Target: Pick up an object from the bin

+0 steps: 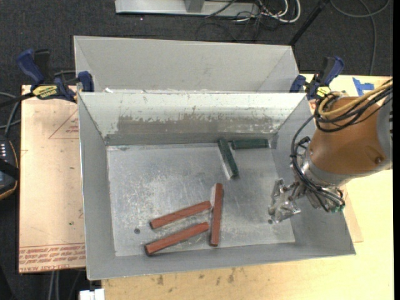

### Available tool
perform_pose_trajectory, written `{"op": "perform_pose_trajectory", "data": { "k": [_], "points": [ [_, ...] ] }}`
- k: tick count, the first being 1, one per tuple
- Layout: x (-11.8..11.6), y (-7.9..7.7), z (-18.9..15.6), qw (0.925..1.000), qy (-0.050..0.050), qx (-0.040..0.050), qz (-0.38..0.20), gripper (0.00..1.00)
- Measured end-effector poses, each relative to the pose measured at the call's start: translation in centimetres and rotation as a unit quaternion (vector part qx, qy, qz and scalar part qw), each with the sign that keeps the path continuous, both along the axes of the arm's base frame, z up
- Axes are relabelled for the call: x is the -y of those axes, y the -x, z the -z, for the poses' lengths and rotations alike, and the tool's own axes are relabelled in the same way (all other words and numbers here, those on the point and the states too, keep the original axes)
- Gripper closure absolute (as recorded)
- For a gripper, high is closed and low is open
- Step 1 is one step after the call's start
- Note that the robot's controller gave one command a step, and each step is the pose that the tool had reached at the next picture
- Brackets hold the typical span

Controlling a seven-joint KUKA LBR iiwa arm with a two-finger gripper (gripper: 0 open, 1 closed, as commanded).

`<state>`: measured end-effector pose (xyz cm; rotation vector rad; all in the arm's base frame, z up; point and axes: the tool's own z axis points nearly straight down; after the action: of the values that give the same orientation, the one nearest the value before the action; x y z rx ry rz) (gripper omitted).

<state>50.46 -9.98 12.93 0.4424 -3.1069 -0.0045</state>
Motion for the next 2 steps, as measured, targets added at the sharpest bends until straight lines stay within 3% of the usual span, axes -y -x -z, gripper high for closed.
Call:
{"op": "perform_pose_trajectory", "data": {
  "k": [1, 2],
  "points": [
    [1.58, 1.06, -2.61, 1.0, 0.001, 0.0032, -0.006, 0.0],
    [1.58, 1.06, -2.61, 1.0, 0.001, 0.0032, -0.006, 0.0]
  ]
}}
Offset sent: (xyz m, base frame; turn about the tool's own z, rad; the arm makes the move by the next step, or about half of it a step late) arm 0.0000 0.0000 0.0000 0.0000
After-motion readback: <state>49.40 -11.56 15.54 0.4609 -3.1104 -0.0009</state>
